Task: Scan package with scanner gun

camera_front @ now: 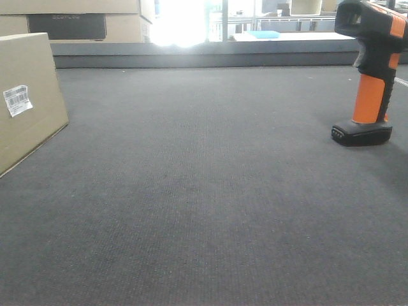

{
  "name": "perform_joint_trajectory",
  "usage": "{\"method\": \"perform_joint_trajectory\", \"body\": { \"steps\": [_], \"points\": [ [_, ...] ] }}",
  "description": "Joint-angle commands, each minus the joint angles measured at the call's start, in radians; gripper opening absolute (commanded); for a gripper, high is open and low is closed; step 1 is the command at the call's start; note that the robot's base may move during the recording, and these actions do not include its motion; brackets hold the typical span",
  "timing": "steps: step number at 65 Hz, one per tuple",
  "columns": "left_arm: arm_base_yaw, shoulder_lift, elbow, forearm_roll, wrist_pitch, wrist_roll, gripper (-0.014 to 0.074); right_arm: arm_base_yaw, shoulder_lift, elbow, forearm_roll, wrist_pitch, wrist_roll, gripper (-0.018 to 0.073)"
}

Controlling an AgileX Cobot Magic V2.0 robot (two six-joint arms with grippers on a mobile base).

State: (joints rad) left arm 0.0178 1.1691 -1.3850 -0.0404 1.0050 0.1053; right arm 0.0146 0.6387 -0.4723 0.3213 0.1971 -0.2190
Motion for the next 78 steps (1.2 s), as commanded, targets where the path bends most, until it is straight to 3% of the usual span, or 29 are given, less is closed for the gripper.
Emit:
{"method": "perform_joint_trajectory", "body": {
  "steps": [1,24,37,46,78],
  "points": [
    [-0.001,-0.086,0.098,-0.006,-0.12,-0.008,-0.0111,-0.002,-0.073,0.049,-0.012,-0.061,-0.008,-0.0143],
    [-0.001,-0.554,0.716,-0.006,-0.738,-0.008,-0.0111,-0.002,-0.303,0.177,-0.04,-0.092,-0.008,-0.0143],
    [-0.001,-0.779,0.949,0.031,-0.946,-0.004,-0.0111,-0.002,-0.31,0.177,-0.041,-0.094,-0.008,-0.0143],
    [-0.001,-0.854,1.031,0.031,-0.968,-0.004,-0.0111,-0.002,-0.31,0.177,-0.041,-0.094,-0.008,-0.0143],
    [-0.001,-0.862,1.034,0.031,-0.97,-0.004,-0.0111,-0.002,-0.31,0.177,-0.041,-0.094,-0.008,-0.0143]
  ]
}}
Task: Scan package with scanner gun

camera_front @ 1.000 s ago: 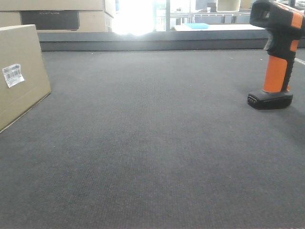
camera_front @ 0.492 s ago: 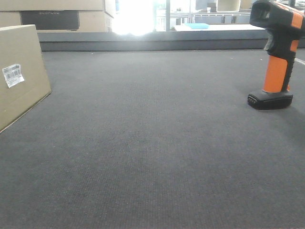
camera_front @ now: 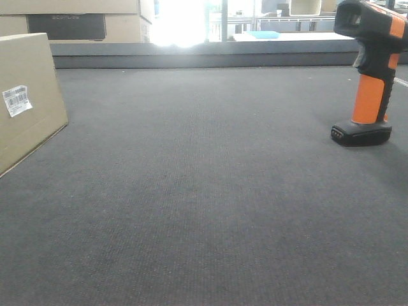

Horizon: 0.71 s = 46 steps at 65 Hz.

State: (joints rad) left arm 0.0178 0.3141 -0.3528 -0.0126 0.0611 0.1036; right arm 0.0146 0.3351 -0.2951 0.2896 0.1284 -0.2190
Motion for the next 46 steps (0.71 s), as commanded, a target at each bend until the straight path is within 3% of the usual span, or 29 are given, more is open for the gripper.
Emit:
{"method": "perform_joint_trajectory", "body": {
  "steps": [1,18,23,29,46],
  "points": [
    [-0.001,-0.007,0.002,0.003,-0.026,-0.003,-0.0111,-0.002,-0.006,-0.001,-0.01,-0.025,-0.008,-0.0143],
    [-0.001,-0.008,0.004,0.003,-0.026,-0.003,-0.0111,-0.002,-0.006,-0.001,-0.01,-0.025,-0.008,-0.0143],
    [-0.001,-0.02,0.019,0.066,-0.014,-0.003,-0.0111,-0.002,-0.006,-0.001,-0.01,-0.025,-0.008,-0.0143],
    [-0.001,-0.071,0.055,0.139,0.032,-0.114,-0.0111,-0.002,-0.006,-0.001,-0.01,-0.025,-0.008,-0.0143],
    [-0.001,-0.255,0.265,0.121,0.023,-0.136,-0.0111,-0.002,-0.006,-0.001,-0.01,-0.025,-0.008,-0.0143]
  ]
}}
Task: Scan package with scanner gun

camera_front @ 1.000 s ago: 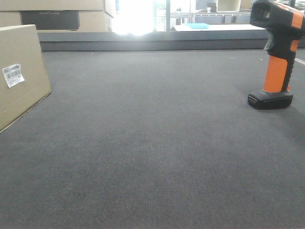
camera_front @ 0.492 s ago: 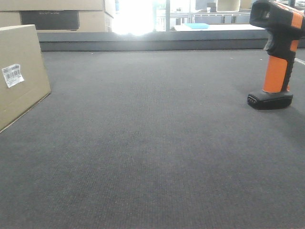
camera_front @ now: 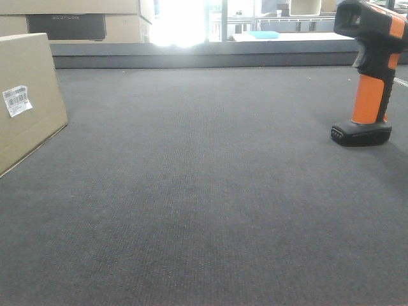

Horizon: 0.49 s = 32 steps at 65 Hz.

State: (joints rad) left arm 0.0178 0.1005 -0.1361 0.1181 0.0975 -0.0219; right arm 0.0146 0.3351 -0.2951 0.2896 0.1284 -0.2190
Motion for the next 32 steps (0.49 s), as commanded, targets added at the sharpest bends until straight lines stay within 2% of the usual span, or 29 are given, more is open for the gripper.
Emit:
{"method": "perform_joint_trajectory", "body": {
  "steps": [1,10,13,32],
  "points": [
    [-0.001,-0.05,0.059,-0.01,-0.013,-0.01,-0.0111,-0.002,-0.006,-0.001,-0.01,-0.025,-0.008,-0.0143],
    [-0.001,-0.101,0.136,-0.01,-0.097,-0.009,-0.0111,-0.002,-0.006,-0.001,-0.01,-0.025,-0.008,-0.0143],
    [-0.001,-0.101,0.136,-0.01,-0.058,-0.009,-0.0111,-0.002,-0.006,-0.001,-0.01,-0.025,-0.008,-0.0143],
    [-0.001,-0.101,0.136,-0.012,-0.062,-0.009,-0.0111,-0.002,-0.006,-0.001,-0.01,-0.025,-0.008,-0.0143]
  ]
}}
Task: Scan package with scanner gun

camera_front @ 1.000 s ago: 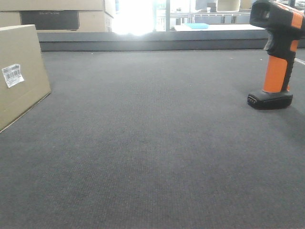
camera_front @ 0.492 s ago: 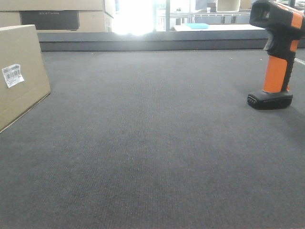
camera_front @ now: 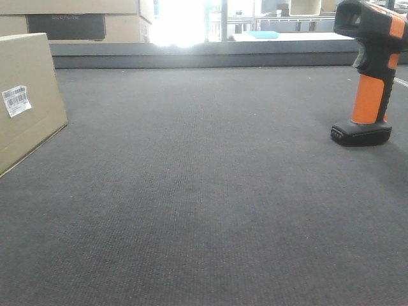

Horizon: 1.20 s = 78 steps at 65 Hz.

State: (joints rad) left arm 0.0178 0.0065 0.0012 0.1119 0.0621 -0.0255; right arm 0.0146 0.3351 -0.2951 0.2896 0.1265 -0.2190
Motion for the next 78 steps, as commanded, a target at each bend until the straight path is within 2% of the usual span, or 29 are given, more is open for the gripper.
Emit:
{"method": "perform_joint_trajectory", "body": {
  "steps": [1,37,44,50,52,65,78],
  "points": [
    [-0.001,-0.006,-0.001,-0.006,-0.027,-0.005,-0.0111,-0.002,-0.006,-0.001,-0.01,-0.023,-0.008,-0.0143],
    [-0.001,-0.006,-0.001,-0.006,-0.027,-0.005,-0.0111,-0.002,-0.006,-0.001,-0.01,-0.023,-0.008,-0.0143],
    [-0.001,-0.006,-0.001,-0.006,-0.027,-0.005,-0.0111,-0.002,-0.007,-0.001,-0.081,-0.019,0.032,-0.0143],
    [-0.001,-0.006,-0.001,-0.006,-0.027,-0.005,-0.0111,-0.002,-0.009,0.0,-0.22,-0.015,0.203,-0.0143],
    [-0.001,-0.006,-0.001,-0.006,-0.027,-0.005,-0.0111,-0.002,-0.013,0.0,-0.237,-0.015,0.211,-0.0143],
    [-0.001,-0.006,-0.001,-0.006,-0.027,-0.005,-0.0111,-0.004,-0.117,0.057,-0.192,-0.014,0.13,-0.0143],
    [-0.001,-0.006,-0.001,-0.006,-0.027,-0.005,-0.0111,-0.042,-0.263,0.207,-0.127,-0.039,0.128,-0.0143]
  ]
}}
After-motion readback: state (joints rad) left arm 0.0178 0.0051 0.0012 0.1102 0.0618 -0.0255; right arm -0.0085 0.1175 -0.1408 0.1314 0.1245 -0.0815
